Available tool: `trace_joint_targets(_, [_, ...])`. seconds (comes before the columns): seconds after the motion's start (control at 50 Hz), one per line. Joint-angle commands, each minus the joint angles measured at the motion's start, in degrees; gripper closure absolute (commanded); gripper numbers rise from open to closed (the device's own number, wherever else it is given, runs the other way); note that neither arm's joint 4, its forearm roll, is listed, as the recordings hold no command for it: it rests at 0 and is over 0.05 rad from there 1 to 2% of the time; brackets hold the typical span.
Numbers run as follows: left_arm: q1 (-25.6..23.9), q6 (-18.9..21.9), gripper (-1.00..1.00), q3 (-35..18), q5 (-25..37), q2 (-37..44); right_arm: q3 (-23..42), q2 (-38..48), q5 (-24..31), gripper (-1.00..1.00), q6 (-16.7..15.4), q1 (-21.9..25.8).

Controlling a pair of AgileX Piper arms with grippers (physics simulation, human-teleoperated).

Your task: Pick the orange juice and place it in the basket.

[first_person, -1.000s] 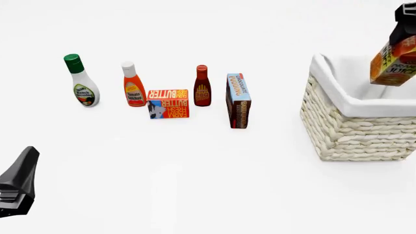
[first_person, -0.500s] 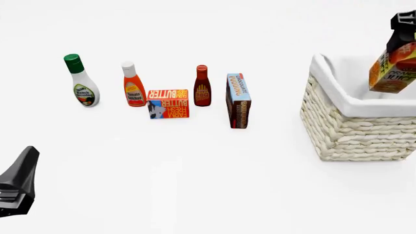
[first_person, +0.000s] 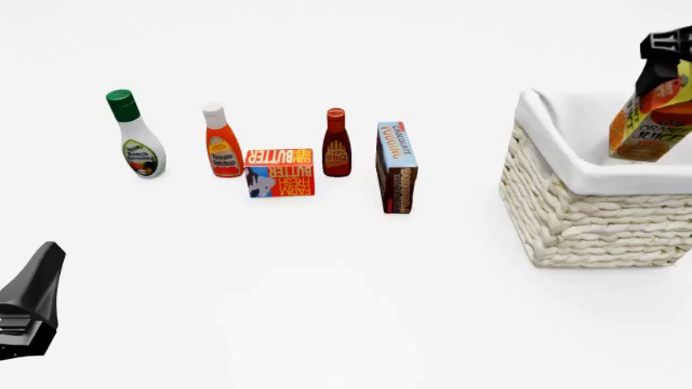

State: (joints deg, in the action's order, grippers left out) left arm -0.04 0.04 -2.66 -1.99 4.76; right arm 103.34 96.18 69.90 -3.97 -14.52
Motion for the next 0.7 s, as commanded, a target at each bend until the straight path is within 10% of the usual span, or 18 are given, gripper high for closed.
trace_joint_targets(0.02, [0.0,0.0,-1.0,-0.1,-0.2,0.2,1.4,1.9,0.0,1.0,0.7,-0.1])
trace_joint_targets(0.7, [0.0,0.0,-1.0,-0.1,-0.3,0.3,4.8,7.7,0.0,1.0,2.1,1.5])
